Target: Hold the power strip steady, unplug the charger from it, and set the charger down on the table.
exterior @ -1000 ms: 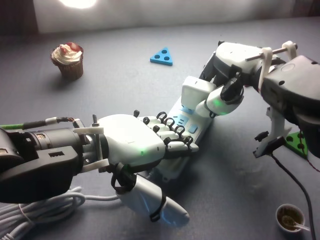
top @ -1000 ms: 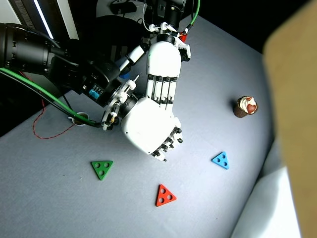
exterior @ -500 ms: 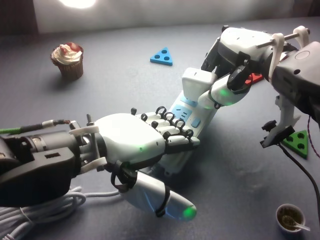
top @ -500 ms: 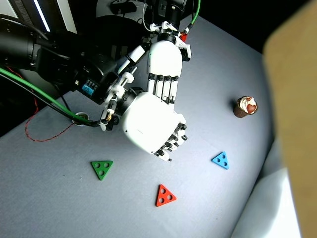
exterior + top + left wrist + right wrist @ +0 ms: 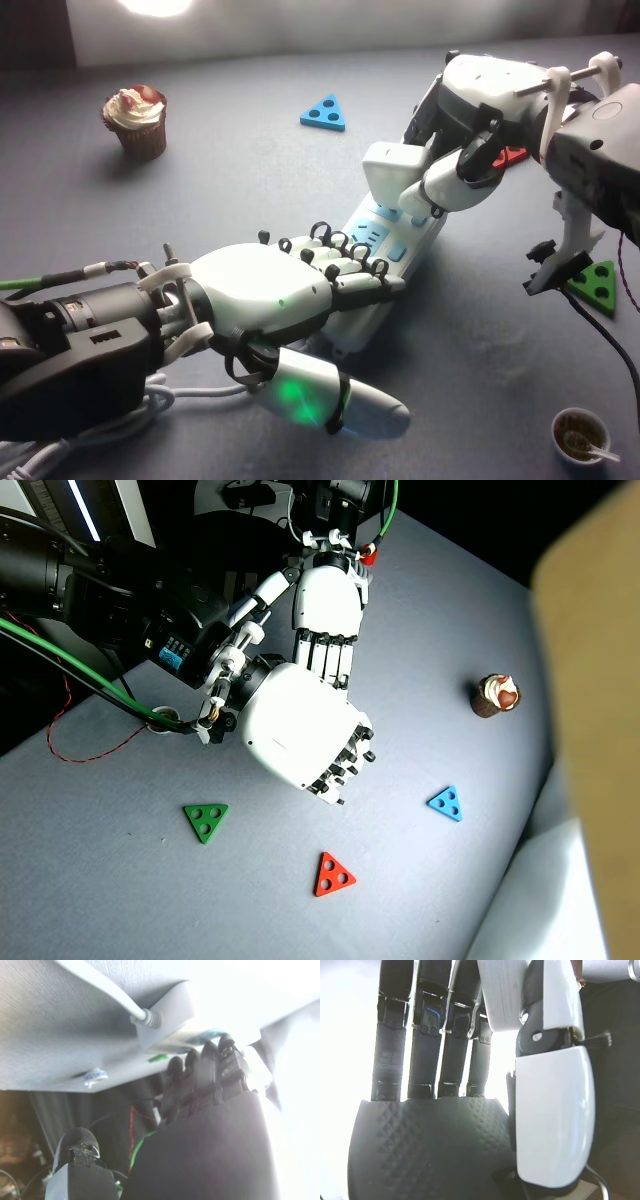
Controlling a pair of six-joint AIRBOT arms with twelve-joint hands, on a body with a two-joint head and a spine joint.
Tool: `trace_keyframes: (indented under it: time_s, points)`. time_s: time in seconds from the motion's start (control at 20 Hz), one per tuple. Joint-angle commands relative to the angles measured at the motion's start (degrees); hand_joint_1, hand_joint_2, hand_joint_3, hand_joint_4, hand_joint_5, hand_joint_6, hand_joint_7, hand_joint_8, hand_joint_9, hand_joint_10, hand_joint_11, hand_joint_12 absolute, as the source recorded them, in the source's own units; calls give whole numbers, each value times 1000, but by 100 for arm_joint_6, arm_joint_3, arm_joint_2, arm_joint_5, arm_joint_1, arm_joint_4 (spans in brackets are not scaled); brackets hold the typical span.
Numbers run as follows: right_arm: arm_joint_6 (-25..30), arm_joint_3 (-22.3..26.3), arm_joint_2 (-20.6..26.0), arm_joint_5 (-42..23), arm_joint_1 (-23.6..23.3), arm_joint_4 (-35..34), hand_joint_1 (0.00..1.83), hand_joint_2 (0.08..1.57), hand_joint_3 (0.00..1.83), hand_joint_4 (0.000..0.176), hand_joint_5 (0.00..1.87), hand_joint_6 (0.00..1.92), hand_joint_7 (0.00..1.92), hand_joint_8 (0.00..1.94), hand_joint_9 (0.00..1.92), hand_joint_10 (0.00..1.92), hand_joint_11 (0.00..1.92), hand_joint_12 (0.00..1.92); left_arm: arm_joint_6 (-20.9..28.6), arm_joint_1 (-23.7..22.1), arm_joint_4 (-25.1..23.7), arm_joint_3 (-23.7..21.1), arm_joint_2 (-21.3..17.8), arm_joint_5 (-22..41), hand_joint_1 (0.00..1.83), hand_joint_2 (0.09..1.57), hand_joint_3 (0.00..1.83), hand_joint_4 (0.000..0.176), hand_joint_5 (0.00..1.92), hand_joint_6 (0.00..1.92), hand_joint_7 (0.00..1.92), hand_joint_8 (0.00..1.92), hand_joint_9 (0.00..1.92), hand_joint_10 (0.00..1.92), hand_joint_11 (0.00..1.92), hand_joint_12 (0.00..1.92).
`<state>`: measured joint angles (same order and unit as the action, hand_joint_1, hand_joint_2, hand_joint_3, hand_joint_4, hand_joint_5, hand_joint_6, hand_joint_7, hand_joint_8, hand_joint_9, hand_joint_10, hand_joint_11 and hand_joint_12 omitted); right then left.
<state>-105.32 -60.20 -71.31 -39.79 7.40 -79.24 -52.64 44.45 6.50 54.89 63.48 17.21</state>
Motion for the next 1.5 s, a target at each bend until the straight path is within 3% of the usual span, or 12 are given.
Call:
trace_keyframes:
  time_s: [0.0,0.55,0.8,1.0,1.25,1.35,1.45]
  points:
    - [79,18,103,-382,-116,496,1262,1014,0,30,1199,666,1283,400,1268,3,883,888,101,61,100,45,89,-183,91,939,0,0,122,3,121,2,84,3,29,74]
    - [79,19,112,-383,-116,698,1260,1018,0,34,1175,693,1277,429,1269,2,897,876,95,81,-439,67,105,-303,86,935,0,0,120,1,121,2,91,3,34,76]
    - [79,35,111,-383,-113,735,1260,1018,0,35,1181,687,1276,429,1266,1,890,865,90,-78,-770,35,49,-810,90,931,0,0,119,2,114,3,80,2,32,75]
    - [79,39,121,-386,-111,801,1263,1011,1,34,1198,657,1305,371,1283,5,906,875,89,-84,-778,30,34,-833,106,932,0,0,120,2,113,1,68,1,20,70]
    - [78,254,369,-536,69,1806,1264,1011,0,30,1186,681,1329,321,1286,0,892,882,95,-87,-764,26,22,-713,115,935,1,0,109,0,95,0,55,0,6,64]
    - [-318,313,418,-484,138,2157,1261,1015,1,30,1172,703,1310,359,1282,0,880,909,94,-100,-774,21,10,-698,112,935,1,0,111,1,98,1,58,1,12,67]
    - [-495,461,648,-256,324,3077,1261,1018,1,26,1168,720,1304,361,1282,1,882,912,94,-106,-775,10,-19,-654,107,937,1,0,105,0,91,0,48,0,1,62]
